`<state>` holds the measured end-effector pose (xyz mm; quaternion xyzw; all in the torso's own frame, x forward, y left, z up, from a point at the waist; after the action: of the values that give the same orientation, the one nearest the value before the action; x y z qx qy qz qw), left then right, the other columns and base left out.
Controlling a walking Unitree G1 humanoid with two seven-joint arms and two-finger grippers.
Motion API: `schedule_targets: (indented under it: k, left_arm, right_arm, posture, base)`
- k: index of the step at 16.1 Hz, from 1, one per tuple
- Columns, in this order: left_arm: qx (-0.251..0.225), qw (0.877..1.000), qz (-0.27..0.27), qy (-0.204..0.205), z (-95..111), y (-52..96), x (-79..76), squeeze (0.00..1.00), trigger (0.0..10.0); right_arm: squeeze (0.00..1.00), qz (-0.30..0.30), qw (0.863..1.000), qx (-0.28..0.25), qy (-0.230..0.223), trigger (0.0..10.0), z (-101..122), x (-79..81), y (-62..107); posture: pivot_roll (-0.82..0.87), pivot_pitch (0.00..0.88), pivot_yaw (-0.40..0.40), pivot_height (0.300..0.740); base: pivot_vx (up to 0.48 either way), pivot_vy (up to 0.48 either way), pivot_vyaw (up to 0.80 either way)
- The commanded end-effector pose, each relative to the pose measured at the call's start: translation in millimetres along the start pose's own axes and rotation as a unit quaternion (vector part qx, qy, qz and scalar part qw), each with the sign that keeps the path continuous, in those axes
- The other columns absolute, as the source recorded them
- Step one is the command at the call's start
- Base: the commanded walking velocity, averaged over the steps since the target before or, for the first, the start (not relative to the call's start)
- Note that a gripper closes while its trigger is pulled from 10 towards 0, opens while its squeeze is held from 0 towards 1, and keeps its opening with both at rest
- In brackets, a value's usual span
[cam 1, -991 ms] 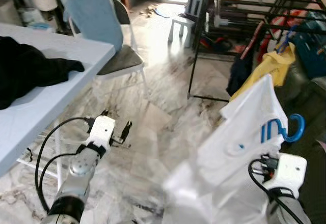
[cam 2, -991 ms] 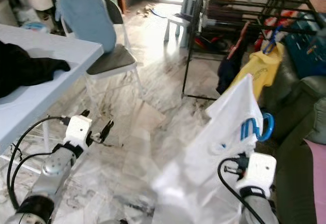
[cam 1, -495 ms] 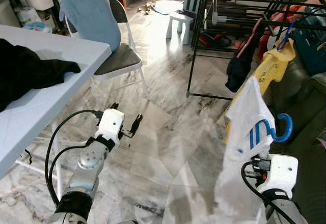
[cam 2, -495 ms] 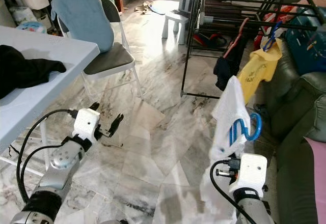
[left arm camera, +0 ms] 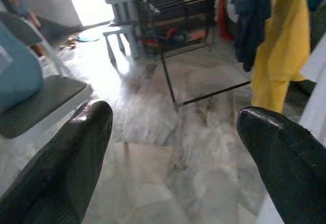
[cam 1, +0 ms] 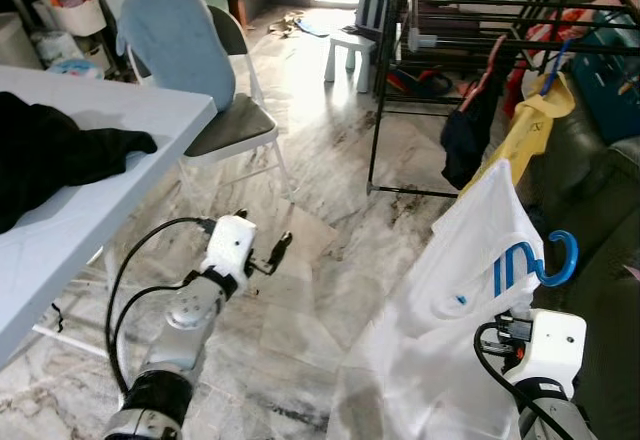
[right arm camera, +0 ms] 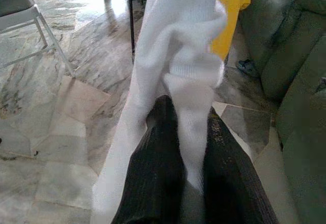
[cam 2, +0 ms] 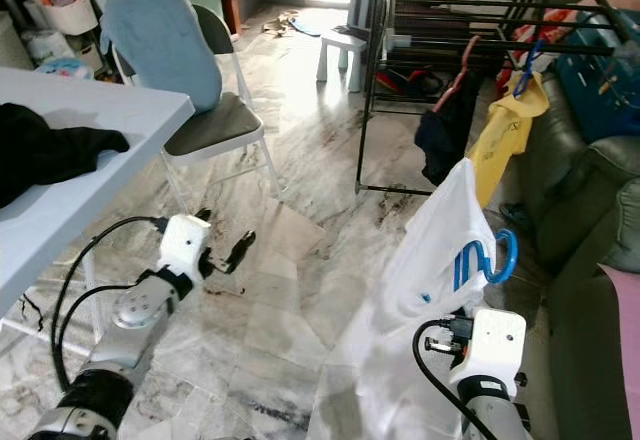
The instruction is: Hang hanger
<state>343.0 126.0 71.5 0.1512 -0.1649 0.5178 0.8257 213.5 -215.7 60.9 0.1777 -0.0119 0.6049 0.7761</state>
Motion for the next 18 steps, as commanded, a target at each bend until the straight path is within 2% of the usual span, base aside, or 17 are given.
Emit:
schedule_targets:
  k: [1, 12, 15, 18]
  left_arm:
    - [0.004, 1.0, -0.004, 0.003, 1.1, -3.5, 0.6, 0.0, 10.0]
    - [0.028, 0.999, -0.007, 0.022, -6.2, -5.7, -4.9, 0.0, 10.0]
    - [0.027, 1.0, -0.01, 0.006, -4.9, -8.3, -3.1, 0.0, 10.0]
    - [0.026, 1.0, 0.003, 0.005, -0.7, -14.1, 6.7, 0.0, 10.0]
  right_arm:
    - [0.0, 0.003, 1.0, -0.027, 0.007, 10.0, 13.8, 4.5, 0.2]
    - [0.0, 0.011, 0.999, -0.01, 0.033, 10.0, 8.4, 11.1, -3.7]
    - [0.0, 0.012, 0.999, -0.002, 0.039, 10.0, 6.2, 11.6, -3.4]
    - [0.0, 0.012, 0.999, -0.001, 0.04, 10.0, 6.1, 11.7, -3.2]
  posture:
    - [-0.07, 0.0, 0.063, 0.74]
    - [-0.07, 0.0, 0.058, 0.74]
    - [-0.08, 0.0, 0.062, 0.74]
    - [-0.08, 0.0, 0.06, 0.74]
  base:
    - [0.0, 0.0, 0.0]
    - [0.0, 0.0, 0.0]
    - [0.0, 0.0, -0.79]
    - [0.0, 0.202, -0.68]
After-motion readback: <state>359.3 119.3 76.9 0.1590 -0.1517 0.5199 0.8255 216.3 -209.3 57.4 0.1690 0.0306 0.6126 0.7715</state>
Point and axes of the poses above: a point about 5 cm out from each wrist's last joint towards the gripper, its own y axis pointing back from the gripper into the wrist, its own z axis along the axis of the wrist's last joint, x = y × z, the point moved 3 cm from there along -y, pointing out of the wrist towards the gripper, and after that the axes turned 15 degrees about -y, right-handed, at the moved point
